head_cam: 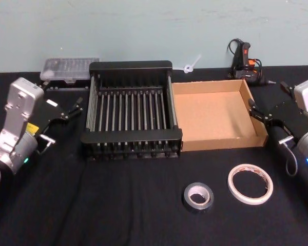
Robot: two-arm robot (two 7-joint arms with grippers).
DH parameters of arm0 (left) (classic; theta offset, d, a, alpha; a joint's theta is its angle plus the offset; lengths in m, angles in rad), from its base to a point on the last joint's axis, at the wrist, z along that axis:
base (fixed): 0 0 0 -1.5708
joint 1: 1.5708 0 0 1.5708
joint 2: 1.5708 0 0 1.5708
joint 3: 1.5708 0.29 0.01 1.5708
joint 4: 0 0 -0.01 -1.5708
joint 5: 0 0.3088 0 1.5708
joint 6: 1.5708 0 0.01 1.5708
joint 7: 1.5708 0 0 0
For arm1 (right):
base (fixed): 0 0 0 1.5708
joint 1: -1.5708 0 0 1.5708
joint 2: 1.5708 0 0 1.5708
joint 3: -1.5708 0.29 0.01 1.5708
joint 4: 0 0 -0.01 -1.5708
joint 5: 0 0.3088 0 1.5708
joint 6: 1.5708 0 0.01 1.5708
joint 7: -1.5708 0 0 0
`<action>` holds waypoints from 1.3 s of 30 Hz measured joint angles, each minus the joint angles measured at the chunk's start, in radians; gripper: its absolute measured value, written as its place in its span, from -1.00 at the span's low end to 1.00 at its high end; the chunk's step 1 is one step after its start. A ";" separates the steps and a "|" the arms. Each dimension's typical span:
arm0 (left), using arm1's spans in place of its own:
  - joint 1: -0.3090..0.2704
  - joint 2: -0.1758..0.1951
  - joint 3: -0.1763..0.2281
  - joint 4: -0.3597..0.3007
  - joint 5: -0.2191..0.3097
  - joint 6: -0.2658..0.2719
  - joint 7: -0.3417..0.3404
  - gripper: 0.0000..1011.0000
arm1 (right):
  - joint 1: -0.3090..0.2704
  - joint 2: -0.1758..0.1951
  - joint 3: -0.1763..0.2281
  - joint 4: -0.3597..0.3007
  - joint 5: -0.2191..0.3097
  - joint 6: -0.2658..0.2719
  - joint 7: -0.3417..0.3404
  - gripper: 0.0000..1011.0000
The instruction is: Pick up the white tape and place it into the black box , Pick up the silver tape and place it into the brown box.
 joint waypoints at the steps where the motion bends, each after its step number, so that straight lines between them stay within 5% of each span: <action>1: 0.000 0.000 0.000 0.000 0.000 0.000 0.000 0.98 | 0.000 0.000 0.000 0.000 0.000 0.000 0.000 0.98; 39: 0.000 0.000 0.000 0.000 0.000 0.000 0.000 0.98 | 0.000 0.000 0.000 0.000 0.000 0.000 0.000 0.98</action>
